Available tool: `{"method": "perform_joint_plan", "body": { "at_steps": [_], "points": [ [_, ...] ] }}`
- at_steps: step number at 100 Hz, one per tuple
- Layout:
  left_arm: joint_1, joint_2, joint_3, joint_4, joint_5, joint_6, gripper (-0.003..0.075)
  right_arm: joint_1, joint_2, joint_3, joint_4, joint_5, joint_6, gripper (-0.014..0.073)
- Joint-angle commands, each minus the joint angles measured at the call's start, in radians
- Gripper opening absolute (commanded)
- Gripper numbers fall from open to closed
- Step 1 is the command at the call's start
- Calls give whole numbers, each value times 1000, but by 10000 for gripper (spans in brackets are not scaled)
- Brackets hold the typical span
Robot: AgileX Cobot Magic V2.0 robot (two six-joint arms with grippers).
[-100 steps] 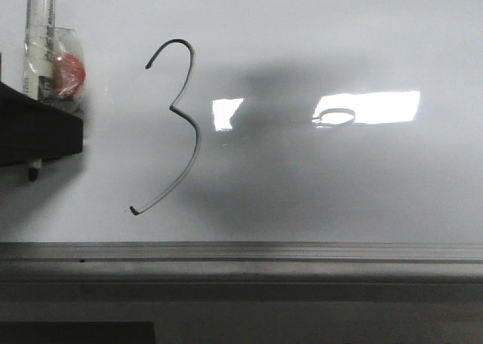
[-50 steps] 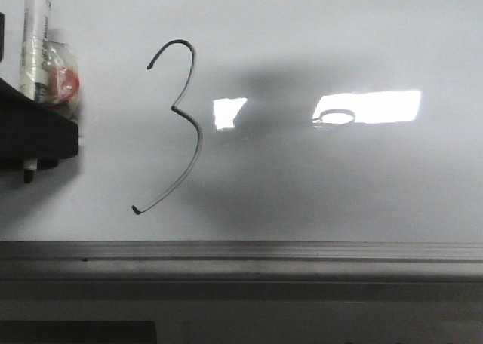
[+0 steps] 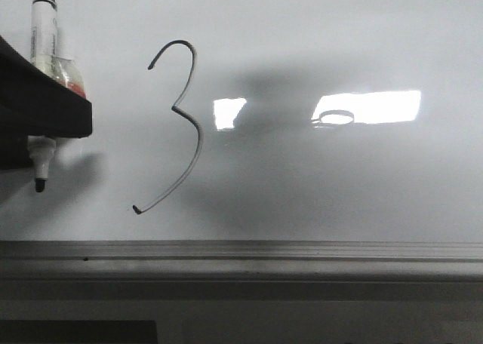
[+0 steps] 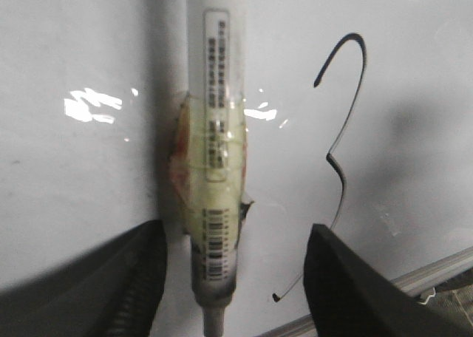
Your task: Write number 3 on whiteboard
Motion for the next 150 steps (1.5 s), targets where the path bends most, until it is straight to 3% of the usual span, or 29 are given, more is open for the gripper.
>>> {"method": "perform_joint_plan", "body": {
  "at_steps": [1, 15, 20, 27, 38, 40, 71, 100, 150],
  "points": [
    [12, -49, -15, 10, -67, 8, 410, -7, -32, -25, -3, -56, -3, 520],
    [12, -178, -15, 27, -30, 8, 410, -7, -59, -25, -3, -54, -3, 515],
    [12, -221, -15, 40, -12, 8, 392, -7, -75, -25, -3, -51, -1, 470],
    [12, -280, -15, 76, 23, 8, 300, -7, -98, -21, -3, -39, -1, 313],
    [12, -373, -15, 209, 86, 8, 27, -7, -152, 16, -3, -32, -1, -67],
    [12, -390, -15, 239, 96, 8, -25, -7, -166, 29, -3, -41, 1, -67],
    [12, -615, 34, 549, 124, 8, -20, -7, -486, 389, -92, -368, 1, -62],
    [12, -733, 97, 593, 124, 8, -20, -7, -795, 716, -91, -535, 1, -62],
    [12, -733, 97, 593, 124, 8, -20, -5, -885, 786, -91, -582, 1, -66]
  ]
}}
